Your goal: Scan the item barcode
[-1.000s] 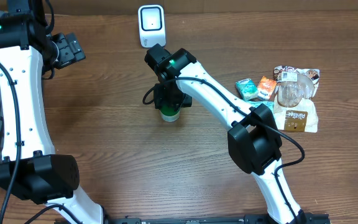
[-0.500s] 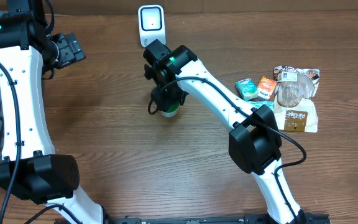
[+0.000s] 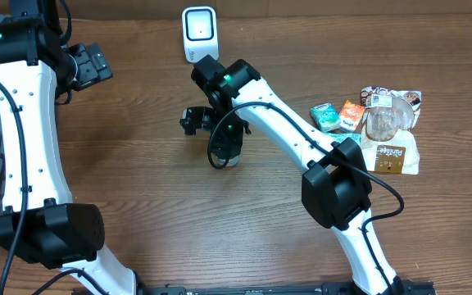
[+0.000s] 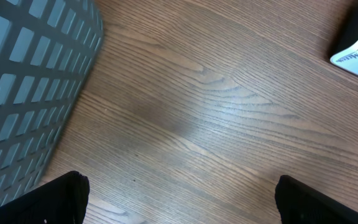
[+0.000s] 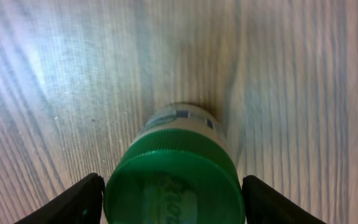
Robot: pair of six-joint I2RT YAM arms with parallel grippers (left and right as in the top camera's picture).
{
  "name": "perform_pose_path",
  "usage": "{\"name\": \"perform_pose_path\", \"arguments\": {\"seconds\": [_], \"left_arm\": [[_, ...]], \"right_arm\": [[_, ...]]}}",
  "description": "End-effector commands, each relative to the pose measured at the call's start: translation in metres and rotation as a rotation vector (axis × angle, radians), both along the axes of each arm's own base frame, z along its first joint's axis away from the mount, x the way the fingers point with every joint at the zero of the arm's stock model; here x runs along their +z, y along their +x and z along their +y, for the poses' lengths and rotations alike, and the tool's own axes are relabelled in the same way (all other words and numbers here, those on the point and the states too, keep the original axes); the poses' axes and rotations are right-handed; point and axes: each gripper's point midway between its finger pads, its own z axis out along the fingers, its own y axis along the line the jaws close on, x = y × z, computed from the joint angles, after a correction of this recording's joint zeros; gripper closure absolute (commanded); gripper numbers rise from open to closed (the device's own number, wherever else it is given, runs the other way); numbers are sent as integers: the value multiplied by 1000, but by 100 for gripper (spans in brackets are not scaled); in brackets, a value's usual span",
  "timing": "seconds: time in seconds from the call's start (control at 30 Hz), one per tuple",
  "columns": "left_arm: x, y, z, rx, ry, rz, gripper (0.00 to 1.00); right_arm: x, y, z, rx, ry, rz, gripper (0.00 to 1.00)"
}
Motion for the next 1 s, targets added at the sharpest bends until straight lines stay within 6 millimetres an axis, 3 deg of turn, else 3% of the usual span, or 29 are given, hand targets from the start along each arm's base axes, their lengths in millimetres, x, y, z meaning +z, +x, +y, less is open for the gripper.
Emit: {"name": "perform_pose_path", "arguments": {"seconds": [0.0,0.1,0.23,0.27,0.43,0.47,0.7,0.8,0.87,0.97], "left_arm": [[-2,2,-2,-8,5,4,0],[-1,2,-2,-8,5,4,0],[-2,2,-2,-8,5,4,1],[-1,2,-2,-8,5,4,0],[-2,2,-2,-8,5,4,0],[-2,2,-2,-8,5,4,0],[-2,2,-2,-8,5,4,0],[-1,2,-2,-8,5,4,0],[-2,2,-2,-8,5,4,0],[-1,2,-2,-8,5,4,0]], "right_arm": [[9,-6,12,150,82,-5,31],[9,-2,9,140,63,-19,31],[16,12,7,-92,41,-40,20],[27,18,8,-254,54,-28,0],[62,35,2,-801,97,50,0],[63,36,-3,-984,96,116,0],[53,29,-19,-1205,28,223,1],[45,26,-19,-1372,-4,260,11],[29,24,-26,-1541,-69,226,13],[8,15,-23,-1603,-114,200,13]]}}
